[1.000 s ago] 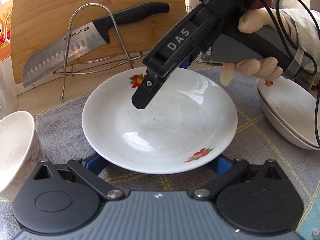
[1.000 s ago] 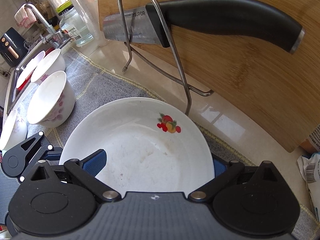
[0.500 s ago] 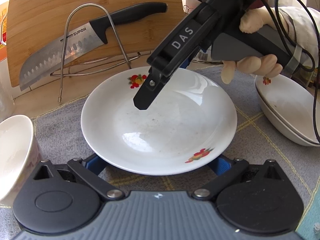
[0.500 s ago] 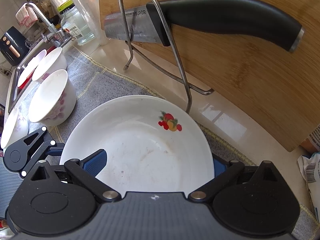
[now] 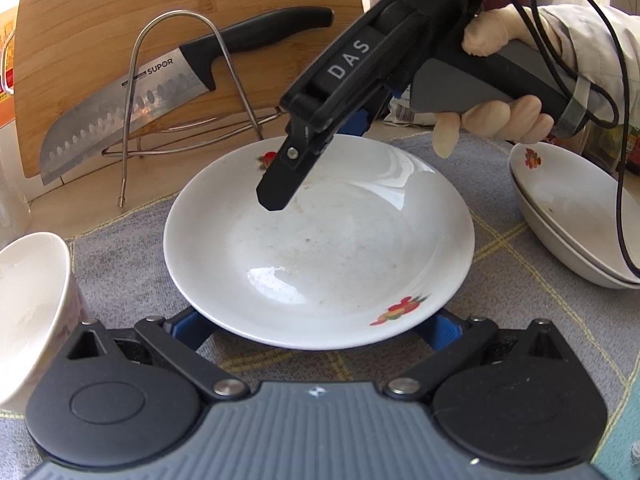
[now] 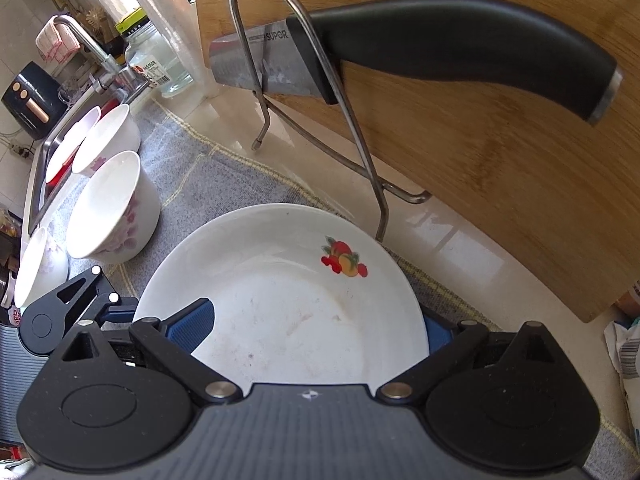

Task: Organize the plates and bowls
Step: 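Grip the plate rims with both tools and lift the plate, then carry the held plate with both tools toward the plate stack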

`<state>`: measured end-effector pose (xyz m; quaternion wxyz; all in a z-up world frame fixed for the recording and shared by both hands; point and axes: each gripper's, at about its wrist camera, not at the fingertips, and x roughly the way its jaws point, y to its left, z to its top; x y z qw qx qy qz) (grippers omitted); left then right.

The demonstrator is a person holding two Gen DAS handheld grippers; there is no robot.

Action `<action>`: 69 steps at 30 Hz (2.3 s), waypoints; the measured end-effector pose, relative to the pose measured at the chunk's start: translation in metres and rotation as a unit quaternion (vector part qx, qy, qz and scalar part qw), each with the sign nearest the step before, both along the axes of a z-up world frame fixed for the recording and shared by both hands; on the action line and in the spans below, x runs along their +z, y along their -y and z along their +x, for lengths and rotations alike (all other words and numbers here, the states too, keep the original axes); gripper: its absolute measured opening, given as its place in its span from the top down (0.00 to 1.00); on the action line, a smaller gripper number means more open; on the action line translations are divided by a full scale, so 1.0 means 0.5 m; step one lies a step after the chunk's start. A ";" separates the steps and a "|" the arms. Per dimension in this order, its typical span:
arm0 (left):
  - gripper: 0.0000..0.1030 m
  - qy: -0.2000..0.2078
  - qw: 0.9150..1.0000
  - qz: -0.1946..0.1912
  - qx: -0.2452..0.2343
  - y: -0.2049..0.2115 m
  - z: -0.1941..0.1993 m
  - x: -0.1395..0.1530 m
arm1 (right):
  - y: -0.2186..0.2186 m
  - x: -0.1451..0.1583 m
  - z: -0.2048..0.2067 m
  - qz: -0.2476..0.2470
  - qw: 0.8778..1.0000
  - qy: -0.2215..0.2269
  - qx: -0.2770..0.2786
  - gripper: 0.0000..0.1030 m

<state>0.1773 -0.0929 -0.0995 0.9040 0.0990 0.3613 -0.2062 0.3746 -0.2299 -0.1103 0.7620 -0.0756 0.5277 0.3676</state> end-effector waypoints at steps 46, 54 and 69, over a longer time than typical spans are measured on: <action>0.01 -0.005 1.000 0.014 -0.011 0.009 -0.020 0.043 | 0.025 0.046 -0.095 0.017 1.000 -0.006 -0.005 0.00; 0.01 0.003 1.000 0.019 -0.014 0.015 -0.036 0.060 | 0.034 0.071 -0.134 0.022 1.000 0.004 -0.007 0.00; 0.01 0.014 0.999 0.034 -0.034 0.035 -0.049 0.080 | 0.056 0.102 -0.202 0.030 0.999 0.024 -0.015 0.00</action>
